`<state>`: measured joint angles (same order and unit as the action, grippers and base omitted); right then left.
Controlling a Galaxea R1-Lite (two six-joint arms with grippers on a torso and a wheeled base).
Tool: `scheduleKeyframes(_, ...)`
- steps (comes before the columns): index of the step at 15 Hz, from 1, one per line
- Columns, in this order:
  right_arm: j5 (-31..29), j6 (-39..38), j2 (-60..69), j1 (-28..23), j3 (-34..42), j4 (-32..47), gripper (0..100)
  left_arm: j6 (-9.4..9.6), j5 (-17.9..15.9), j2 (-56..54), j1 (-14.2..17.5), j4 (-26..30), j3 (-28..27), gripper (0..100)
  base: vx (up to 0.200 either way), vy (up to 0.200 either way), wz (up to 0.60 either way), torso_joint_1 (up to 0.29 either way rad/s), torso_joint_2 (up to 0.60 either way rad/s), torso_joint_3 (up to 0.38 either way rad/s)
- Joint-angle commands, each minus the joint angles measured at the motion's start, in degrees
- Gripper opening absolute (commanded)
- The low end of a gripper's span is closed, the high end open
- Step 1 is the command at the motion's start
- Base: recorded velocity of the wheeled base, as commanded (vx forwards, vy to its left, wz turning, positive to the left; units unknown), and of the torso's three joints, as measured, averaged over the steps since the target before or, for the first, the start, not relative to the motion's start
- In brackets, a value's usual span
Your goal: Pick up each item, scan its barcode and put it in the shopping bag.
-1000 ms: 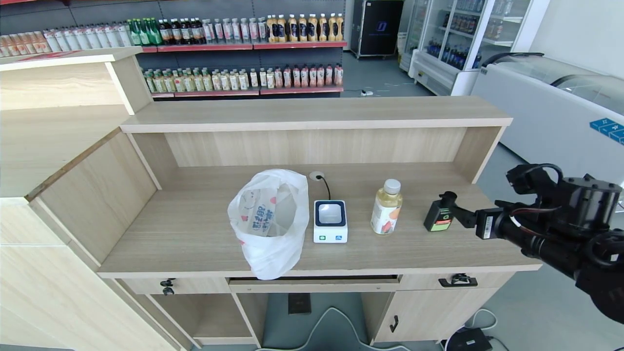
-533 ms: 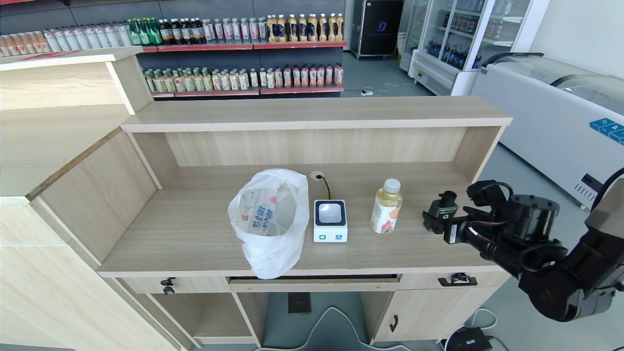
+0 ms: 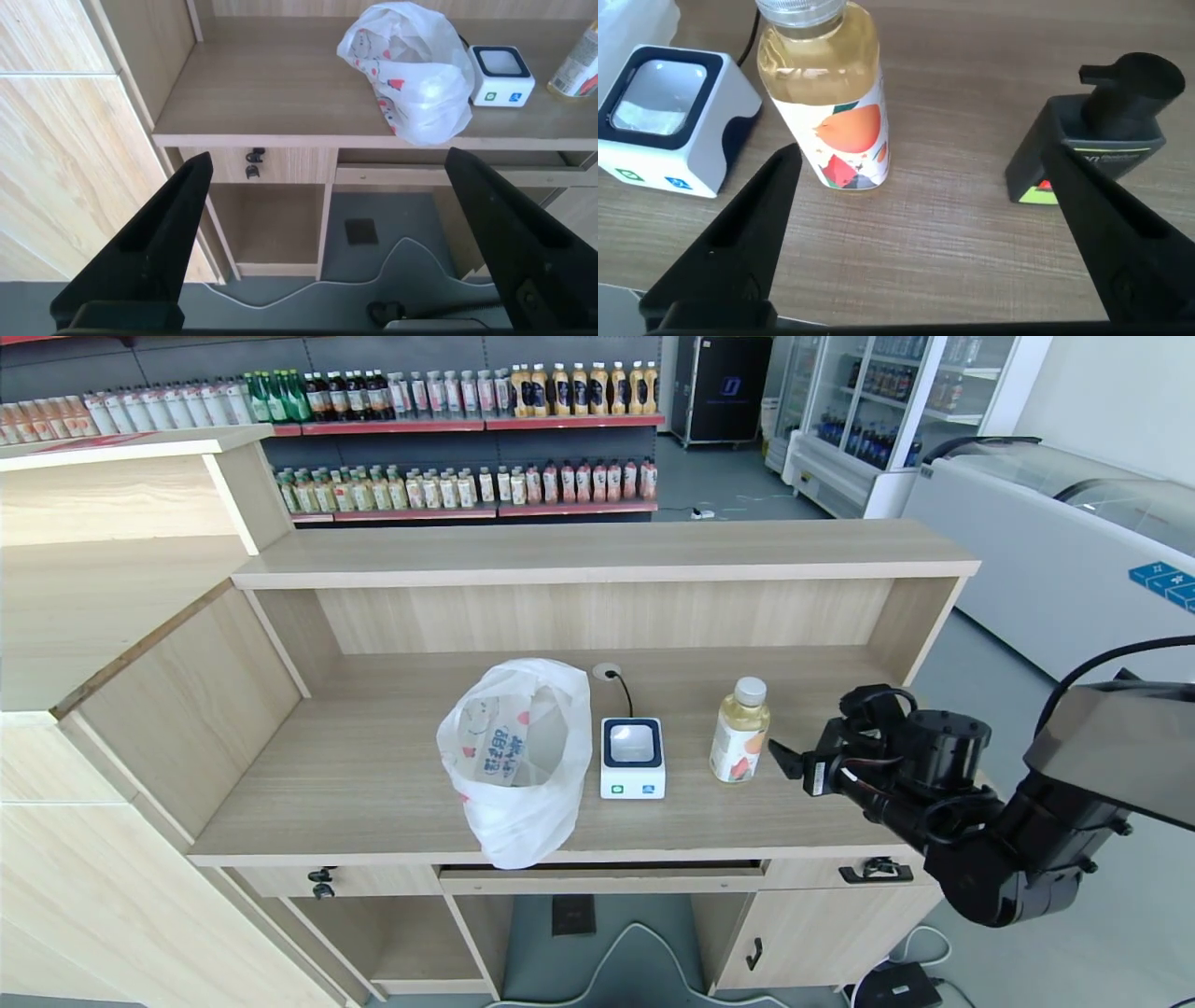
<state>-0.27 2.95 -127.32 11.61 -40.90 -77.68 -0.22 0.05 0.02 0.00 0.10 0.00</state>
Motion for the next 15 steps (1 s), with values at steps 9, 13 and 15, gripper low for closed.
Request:
scheduleKeyframes(9,-0.2,-2.4,-9.6,3.3,-12.6,0.9,100,-0.04,0.0,0.0,0.0,0.0,0.0,100,0.0,0.0,0.0,0.0,0.0,0.0)
scheduleKeyframes(13,-0.3,-2.4,-11.6,3.5,-16.5,2.8,100,-0.04,0.0,0.0,0.0,0.0,0.0,100,0.0,0.0,0.0,0.0,0.0,0.0)
scheduleKeyframes(15,-0.2,-2.3,-12.7,3.5,-19.0,3.6,100,-0.04,0.0,0.0,0.0,0.0,0.0,100,0.0,0.0,0.0,0.0,0.0,0.0)
